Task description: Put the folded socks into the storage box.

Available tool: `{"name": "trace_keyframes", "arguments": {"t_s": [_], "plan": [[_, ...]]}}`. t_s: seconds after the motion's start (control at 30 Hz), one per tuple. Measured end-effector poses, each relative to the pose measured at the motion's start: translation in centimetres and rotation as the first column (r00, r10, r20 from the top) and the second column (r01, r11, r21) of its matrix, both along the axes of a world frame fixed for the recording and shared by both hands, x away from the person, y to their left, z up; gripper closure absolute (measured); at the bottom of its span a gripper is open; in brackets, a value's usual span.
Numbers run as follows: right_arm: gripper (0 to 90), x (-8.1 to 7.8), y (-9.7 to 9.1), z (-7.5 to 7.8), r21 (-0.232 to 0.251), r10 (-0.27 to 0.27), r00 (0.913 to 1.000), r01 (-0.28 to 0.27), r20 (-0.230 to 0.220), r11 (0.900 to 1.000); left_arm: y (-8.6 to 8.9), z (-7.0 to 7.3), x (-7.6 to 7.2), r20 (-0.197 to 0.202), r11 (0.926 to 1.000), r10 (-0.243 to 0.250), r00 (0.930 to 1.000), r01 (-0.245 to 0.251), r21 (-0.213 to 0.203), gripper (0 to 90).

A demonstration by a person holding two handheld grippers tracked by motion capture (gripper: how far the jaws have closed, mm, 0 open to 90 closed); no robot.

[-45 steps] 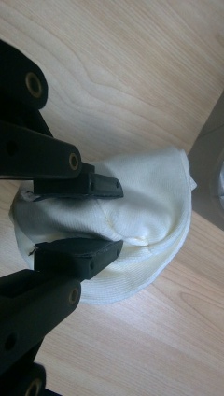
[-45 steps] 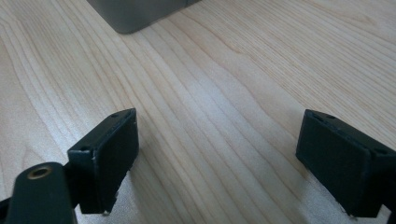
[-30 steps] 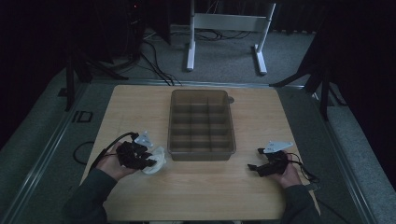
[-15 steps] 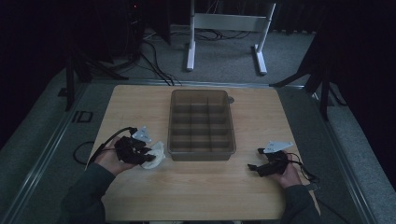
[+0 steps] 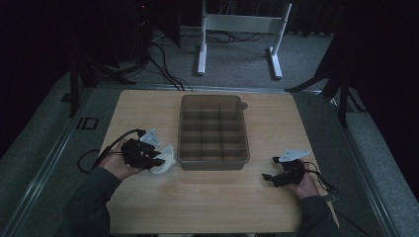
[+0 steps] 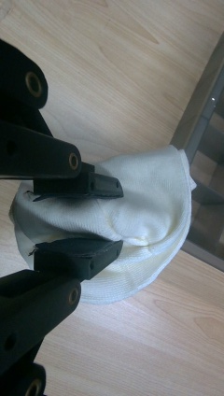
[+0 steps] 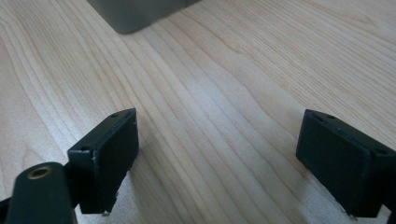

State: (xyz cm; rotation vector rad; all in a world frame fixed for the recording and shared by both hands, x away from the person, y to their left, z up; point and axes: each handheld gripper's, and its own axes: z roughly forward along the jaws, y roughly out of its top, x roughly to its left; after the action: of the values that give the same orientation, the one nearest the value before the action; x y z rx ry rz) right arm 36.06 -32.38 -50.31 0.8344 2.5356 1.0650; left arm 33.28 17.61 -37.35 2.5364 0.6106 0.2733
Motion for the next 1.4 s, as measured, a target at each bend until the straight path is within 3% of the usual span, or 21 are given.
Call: {"name": "trace_keyframes", "arguments": {"t_s": [0.13,1.4], "plan": [[12.6,0.0,0.0,0.0,0.0,0.0,1.0,0.0,0.0,1.0,-0.1,0.2,0.2,0.006,0.9998,-0.011,0.9999,0.011,-0.018,71.1],[12.6,0.0,0.0,0.0,0.001,0.0,1.0,0.0,0.001,1.0,-3.6,1.4,2.7,0.015,0.9938,-0.109,0.994,0.108,0.027,71.0]]}}
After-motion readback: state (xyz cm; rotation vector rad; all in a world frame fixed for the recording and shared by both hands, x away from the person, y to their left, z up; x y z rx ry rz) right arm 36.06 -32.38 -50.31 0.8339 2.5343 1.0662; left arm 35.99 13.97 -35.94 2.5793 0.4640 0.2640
